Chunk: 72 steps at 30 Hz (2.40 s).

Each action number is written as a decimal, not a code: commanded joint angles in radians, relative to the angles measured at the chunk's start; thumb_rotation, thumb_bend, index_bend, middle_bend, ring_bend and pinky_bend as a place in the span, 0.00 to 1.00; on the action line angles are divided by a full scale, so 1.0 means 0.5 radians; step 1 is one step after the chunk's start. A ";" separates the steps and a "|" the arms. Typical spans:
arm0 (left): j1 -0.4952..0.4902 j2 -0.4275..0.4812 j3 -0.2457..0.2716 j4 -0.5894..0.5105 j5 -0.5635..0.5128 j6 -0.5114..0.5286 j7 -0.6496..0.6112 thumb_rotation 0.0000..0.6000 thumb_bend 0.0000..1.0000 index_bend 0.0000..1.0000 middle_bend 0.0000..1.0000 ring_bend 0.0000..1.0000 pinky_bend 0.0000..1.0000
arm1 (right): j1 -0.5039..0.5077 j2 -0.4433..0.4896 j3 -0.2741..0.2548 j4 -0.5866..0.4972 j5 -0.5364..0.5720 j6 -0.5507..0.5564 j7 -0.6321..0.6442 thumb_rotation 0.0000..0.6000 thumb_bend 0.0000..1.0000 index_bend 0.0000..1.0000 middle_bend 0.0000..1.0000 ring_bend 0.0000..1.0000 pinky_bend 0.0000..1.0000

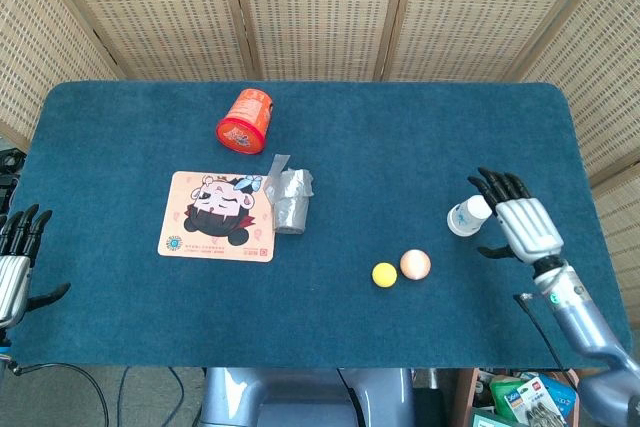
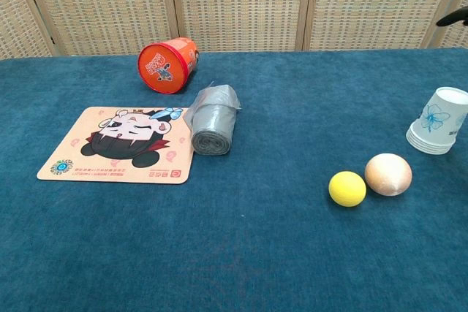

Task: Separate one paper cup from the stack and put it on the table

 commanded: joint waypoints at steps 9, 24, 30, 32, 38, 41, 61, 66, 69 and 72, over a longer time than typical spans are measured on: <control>-0.031 -0.035 -0.012 0.047 -0.080 -0.091 0.019 1.00 0.13 0.00 0.00 0.00 0.00 | 0.323 -0.304 0.031 0.599 0.324 -0.570 0.119 1.00 0.05 0.11 0.15 0.04 0.03; -0.049 -0.053 -0.016 0.057 -0.099 -0.113 0.048 1.00 0.13 0.00 0.00 0.00 0.00 | 0.341 -0.432 -0.037 0.848 0.229 -0.576 0.324 1.00 0.20 0.37 0.41 0.28 0.38; -0.050 -0.058 -0.011 0.060 -0.094 -0.110 0.054 1.00 0.13 0.00 0.00 0.00 0.00 | 0.335 -0.491 -0.036 0.923 0.188 -0.518 0.453 1.00 0.28 0.47 0.51 0.36 0.48; -0.048 -0.059 -0.010 0.058 -0.092 -0.104 0.057 1.00 0.13 0.00 0.00 0.00 0.00 | 0.334 -0.503 -0.037 0.937 0.169 -0.501 0.504 1.00 0.31 0.52 0.55 0.38 0.49; -0.050 -0.061 -0.007 0.058 -0.096 -0.111 0.060 1.00 0.13 0.00 0.00 0.00 0.00 | 0.320 -0.496 -0.033 0.926 0.111 -0.395 0.579 1.00 0.36 0.56 0.60 0.43 0.53; -0.051 -0.059 -0.008 0.057 -0.097 -0.111 0.056 1.00 0.13 0.00 0.00 0.00 0.00 | 0.313 -0.470 -0.036 0.892 0.089 -0.355 0.598 1.00 0.36 0.56 0.60 0.43 0.54; -0.302 -0.108 -0.107 0.345 0.196 -0.138 -0.229 1.00 0.12 0.00 0.00 0.00 0.00 | 0.559 -0.118 0.294 -0.234 0.350 -0.550 1.078 1.00 0.42 0.56 0.60 0.43 0.55; -0.428 -0.170 -0.166 0.469 0.326 -0.088 -0.401 1.00 0.13 0.00 0.00 0.00 0.00 | 0.693 -0.242 0.343 -0.285 0.654 -0.572 0.919 1.00 0.42 0.56 0.60 0.43 0.55; -0.507 -0.193 -0.191 0.488 0.377 -0.100 -0.439 1.00 0.13 0.00 0.00 0.00 0.00 | 0.767 -0.346 0.376 -0.299 0.912 -0.567 0.888 1.00 0.42 0.56 0.60 0.43 0.55; -0.580 -0.204 -0.212 0.465 0.415 -0.126 -0.423 1.00 0.13 0.00 0.00 0.00 0.00 | 0.837 -0.453 0.398 -0.298 1.180 -0.543 0.869 1.00 0.42 0.56 0.61 0.43 0.55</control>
